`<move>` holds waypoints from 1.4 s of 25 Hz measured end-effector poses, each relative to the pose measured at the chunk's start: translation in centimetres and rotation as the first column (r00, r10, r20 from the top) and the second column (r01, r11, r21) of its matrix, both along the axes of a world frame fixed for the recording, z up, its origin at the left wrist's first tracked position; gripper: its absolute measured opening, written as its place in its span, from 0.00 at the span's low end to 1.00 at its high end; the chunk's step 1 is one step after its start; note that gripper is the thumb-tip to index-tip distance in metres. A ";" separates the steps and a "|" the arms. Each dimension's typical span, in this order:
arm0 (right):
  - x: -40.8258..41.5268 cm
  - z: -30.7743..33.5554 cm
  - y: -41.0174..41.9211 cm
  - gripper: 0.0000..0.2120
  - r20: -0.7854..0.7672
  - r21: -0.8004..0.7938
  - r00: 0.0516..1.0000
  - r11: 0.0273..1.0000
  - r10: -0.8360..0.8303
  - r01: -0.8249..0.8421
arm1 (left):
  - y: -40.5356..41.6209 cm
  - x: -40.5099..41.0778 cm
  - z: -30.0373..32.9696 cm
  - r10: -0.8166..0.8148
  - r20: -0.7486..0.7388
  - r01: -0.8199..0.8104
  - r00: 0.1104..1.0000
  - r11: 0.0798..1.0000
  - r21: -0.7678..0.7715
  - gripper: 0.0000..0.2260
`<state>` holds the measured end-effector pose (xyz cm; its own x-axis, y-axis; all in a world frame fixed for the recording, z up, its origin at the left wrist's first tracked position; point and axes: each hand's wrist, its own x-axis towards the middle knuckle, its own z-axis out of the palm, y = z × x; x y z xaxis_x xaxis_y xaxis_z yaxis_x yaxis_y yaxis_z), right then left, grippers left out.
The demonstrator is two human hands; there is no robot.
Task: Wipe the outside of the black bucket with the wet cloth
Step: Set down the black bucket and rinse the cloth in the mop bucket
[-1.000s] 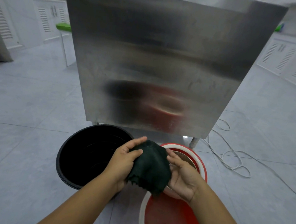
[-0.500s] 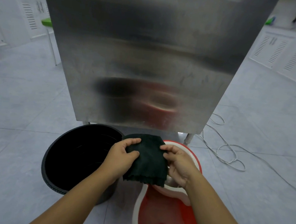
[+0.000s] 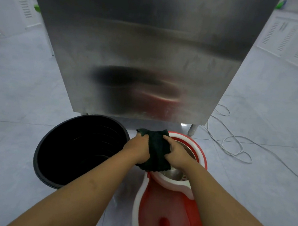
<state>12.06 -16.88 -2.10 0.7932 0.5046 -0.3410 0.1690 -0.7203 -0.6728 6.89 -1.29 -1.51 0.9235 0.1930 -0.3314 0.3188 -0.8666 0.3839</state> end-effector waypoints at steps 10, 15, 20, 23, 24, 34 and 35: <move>1.2 -3.0 0.7 0.30 0.039 -0.068 0.999 0.998 0.011 -0.008 | -0.5 1.5 -3.9 0.096 -0.094 -0.094 0.991 0.995 0.021 0.38; 1.3 -4.3 0.8 0.28 0.056 -0.106 0.998 0.994 0.040 -0.034 | -1.1 1.6 -5.8 0.142 -0.099 -0.141 0.985 0.990 0.023 0.40; 1.6 -5.4 1.1 0.35 0.115 -0.134 0.992 0.990 0.060 -0.045 | -1.4 1.6 -7.7 0.208 -0.082 -0.211 0.975 0.977 -0.031 0.42; 1.6 -5.7 1.6 0.34 0.099 -0.138 0.993 0.989 0.066 -0.052 | -1.2 1.7 -8.3 0.240 -0.094 -0.246 0.966 0.967 -0.063 0.43; 1.6 -5.8 1.7 0.34 0.099 -0.138 0.993 0.989 0.069 -0.055 | -1.2 1.7 -8.5 0.236 -0.099 -0.243 0.967 0.967 -0.073 0.43; 1.2 -7.1 2.3 0.28 0.094 -0.286 0.985 0.952 0.145 -0.113 | -0.4 0.7 -9.7 0.272 -0.072 -0.280 0.960 0.950 -0.139 0.34; 1.2 -7.2 2.1 0.30 0.114 -0.292 0.986 0.953 0.122 -0.084 | -0.4 0.2 -9.9 0.246 -0.069 -0.252 0.967 0.962 -0.104 0.31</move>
